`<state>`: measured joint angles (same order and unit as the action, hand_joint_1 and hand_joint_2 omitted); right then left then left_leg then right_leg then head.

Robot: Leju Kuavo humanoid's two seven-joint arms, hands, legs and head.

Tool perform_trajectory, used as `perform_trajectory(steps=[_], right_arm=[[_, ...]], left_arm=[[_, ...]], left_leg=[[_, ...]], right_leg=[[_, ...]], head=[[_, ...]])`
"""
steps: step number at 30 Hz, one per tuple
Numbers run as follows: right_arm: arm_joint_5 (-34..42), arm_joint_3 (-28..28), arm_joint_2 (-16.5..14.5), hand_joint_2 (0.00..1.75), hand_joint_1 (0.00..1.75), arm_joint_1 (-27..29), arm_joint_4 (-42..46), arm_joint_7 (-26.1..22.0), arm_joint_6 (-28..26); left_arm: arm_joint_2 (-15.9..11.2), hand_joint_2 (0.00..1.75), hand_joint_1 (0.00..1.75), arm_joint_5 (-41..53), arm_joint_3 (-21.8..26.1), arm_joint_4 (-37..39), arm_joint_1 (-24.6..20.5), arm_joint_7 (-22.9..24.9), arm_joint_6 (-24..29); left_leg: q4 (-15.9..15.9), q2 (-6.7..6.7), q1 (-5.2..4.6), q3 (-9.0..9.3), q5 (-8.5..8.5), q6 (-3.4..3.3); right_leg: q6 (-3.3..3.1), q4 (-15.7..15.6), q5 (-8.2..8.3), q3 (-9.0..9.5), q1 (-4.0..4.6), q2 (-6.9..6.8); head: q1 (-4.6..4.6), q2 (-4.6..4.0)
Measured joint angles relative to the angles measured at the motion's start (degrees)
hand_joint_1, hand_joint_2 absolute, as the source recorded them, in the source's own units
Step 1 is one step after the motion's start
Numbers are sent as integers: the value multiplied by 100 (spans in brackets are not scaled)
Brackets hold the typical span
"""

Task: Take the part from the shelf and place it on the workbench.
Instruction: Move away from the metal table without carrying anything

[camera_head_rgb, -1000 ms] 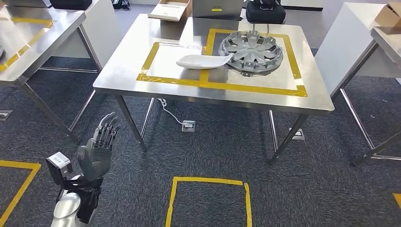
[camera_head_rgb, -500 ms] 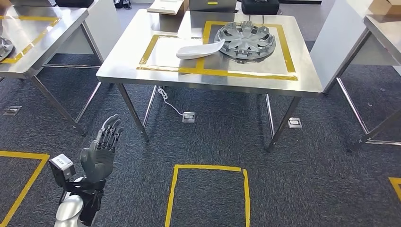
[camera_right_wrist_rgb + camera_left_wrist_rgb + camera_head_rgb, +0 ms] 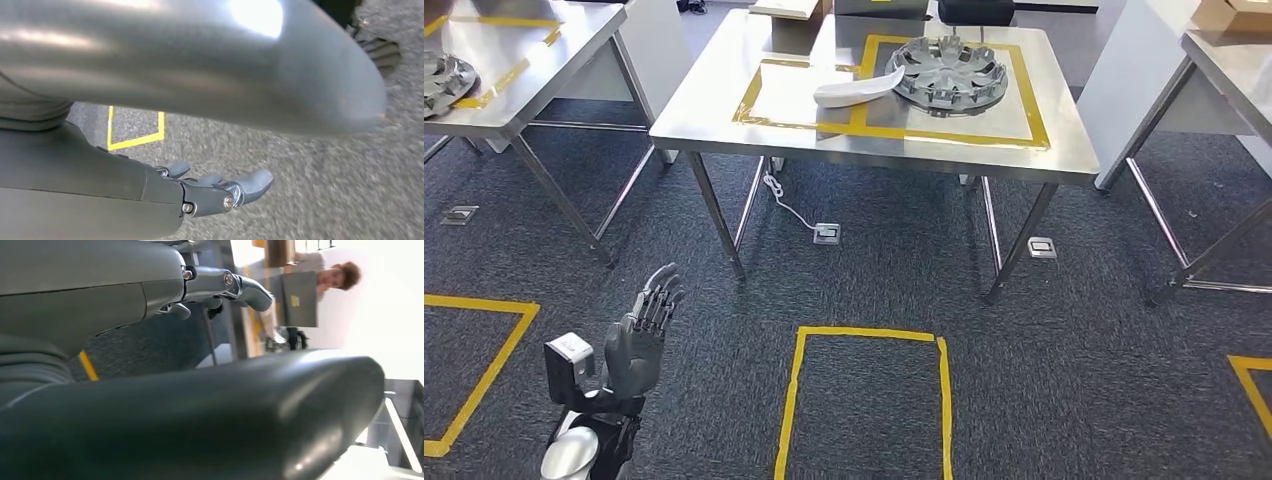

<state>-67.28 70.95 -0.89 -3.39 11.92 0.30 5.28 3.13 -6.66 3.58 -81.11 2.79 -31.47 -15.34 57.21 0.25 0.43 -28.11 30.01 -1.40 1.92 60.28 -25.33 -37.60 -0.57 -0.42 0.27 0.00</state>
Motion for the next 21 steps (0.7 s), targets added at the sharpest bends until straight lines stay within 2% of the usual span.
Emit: perform_trajectory(steps=[2,3,4,5,6,7,8,9,10,11,12,13,16,17,19,20,21], right_arm=[[3,0,-5,0,0,5,-1,19,-6],[3,0,-6,0,0,2,-1,27,-12],[3,0,-6,0,0,1,-1,38,-20],[3,0,-7,0,0,2,-1,53,-29],[3,0,-7,0,0,4,-1,70,-41],[3,0,-8,0,0,4,-1,86,-52],[2,0,-8,0,0,0,-1,100,-61],[-1,0,-8,0,0,-8,-1,112,-63],[-5,0,-8,0,0,-19,-1,132,-52],[-9,0,-9,0,0,-30,-1,163,-19],[-11,0,-10,0,0,-36,-1,211,36],[-13,0,-20,0,0,-39,-1,268,103],[-26,2,-50,0,0,-33,-1,395,233],[-28,2,-56,0,0,-29,-1,422,245],[-16,2,-78,0,0,-25,-1,495,290],[-9,2,-89,0,0,-26,-1,542,318],[-5,2,-100,0,0,-25,-1,586,342]], left_arm=[[3,0,0,56,8,295,18,16,-14],[7,0,0,112,17,484,23,25,-7],[11,0,0,189,32,706,24,32,11],[15,0,0,281,53,959,16,33,46],[21,0,0,394,76,1263,-6,17,104],[27,0,0,510,98,1591,-40,-17,173],[32,44,0,632,117,1935,-89,-53,261],[37,87,0,760,133,2301,-160,-79,373],[40,131,0,882,151,2673,-243,-92,492],[40,175,0,1010,175,3069,-329,-91,623],[40,175,0,1146,198,3480,-412,-73,768],[32,175,0,1278,220,3873,-480,-48,910],[7,175,0,1530,238,4804,-600,39,1211],[3,175,0,1557,239,5034,-627,71,1253],[-11,175,0,1603,242,5438,-686,247,1327],[-17,175,0,1638,244,5620,-711,405,1370],[-23,175,0,1681,246,5792,-728,592,1415]], left_leg=[[3,4,4,-188,-145,-40],[7,3,3,-282,-213,-41],[12,5,1,-373,-276,-35],[20,8,1,-459,-334,-25],[33,13,1,-537,-392,-10],[49,17,2,-609,-442,8],[70,19,-2,-667,-485,32],[88,19,-8,-706,-522,60],[100,20,-15,-726,-556,92],[99,22,-17,-733,-590,131],[80,27,-15,-731,-629,166],[55,34,-12,-732,-615,165],[19,44,-21,-750,-430,79],[13,43,-24,-753,-422,54],[-39,38,-19,-750,-628,6],[-71,33,-11,-744,-735,24],[-98,31,-2,-739,-840,81]], right_leg=[[50,644,-626,-182,-7,9],[67,1013,-833,-256,-8,10],[76,1290,-887,-278,-7,10],[77,1416,-785,-227,-7,10],[69,1343,-593,-75,-7,10],[54,1081,-415,174,-7,11],[31,676,-362,487,-2,12],[-5,247,-417,787,9,14],[-46,-85,-526,999,24,15],[-92,-284,-628,1108,42,15],[-139,-356,-642,1122,54,15],[-149,-372,-622,1097,57,13],[-184,-410,-539,1035,52,11],[-217,-409,-515,1021,57,10],[-253,-403,-484,1008,74,8],[-265,-398,-475,1001,83,8],[-274,-391,-471,994,90,7]], head=[[23,0],[30,0],[32,0],[34,0],[36,0],[38,0],[40,0],[39,0],[40,0],[40,0],[40,0],[41,0],[35,0],[31,0],[29,0],[29,0],[27,0]])
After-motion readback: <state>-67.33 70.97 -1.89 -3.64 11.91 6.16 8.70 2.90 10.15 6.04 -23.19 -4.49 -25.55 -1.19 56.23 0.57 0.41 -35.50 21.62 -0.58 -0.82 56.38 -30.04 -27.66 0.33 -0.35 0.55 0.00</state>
